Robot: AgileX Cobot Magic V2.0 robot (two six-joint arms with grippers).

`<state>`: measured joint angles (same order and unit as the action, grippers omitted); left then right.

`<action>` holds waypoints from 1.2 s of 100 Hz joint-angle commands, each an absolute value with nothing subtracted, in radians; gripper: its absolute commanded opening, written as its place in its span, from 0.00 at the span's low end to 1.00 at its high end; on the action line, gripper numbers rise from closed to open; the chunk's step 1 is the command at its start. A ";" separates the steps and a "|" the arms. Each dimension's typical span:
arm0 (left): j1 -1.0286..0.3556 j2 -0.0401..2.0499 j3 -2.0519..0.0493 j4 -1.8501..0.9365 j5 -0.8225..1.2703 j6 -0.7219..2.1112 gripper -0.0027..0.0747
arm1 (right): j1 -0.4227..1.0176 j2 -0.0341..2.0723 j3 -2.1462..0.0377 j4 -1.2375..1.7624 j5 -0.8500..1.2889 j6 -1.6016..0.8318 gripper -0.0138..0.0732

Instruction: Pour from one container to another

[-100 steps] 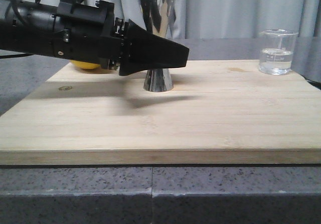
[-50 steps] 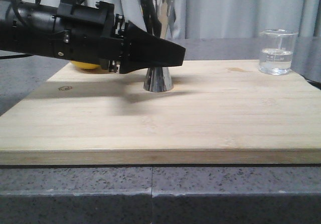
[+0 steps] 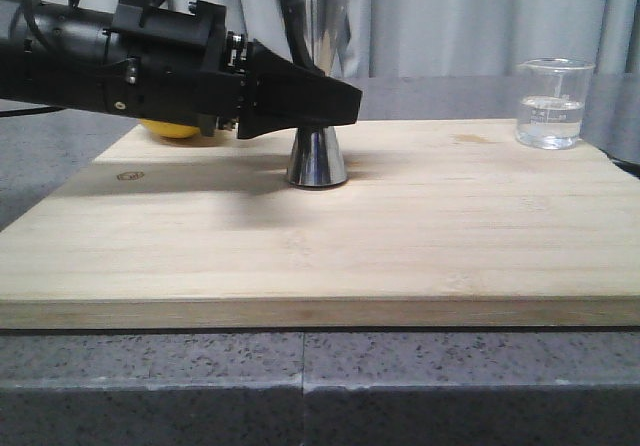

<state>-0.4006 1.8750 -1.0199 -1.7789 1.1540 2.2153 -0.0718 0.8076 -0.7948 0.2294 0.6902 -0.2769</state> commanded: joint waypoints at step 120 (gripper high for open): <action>-0.409 1.830 -1.068 -1.850 1.260 2.289 0.13 | -0.073 0.807 -0.816 0.520 0.510 -0.511 0.87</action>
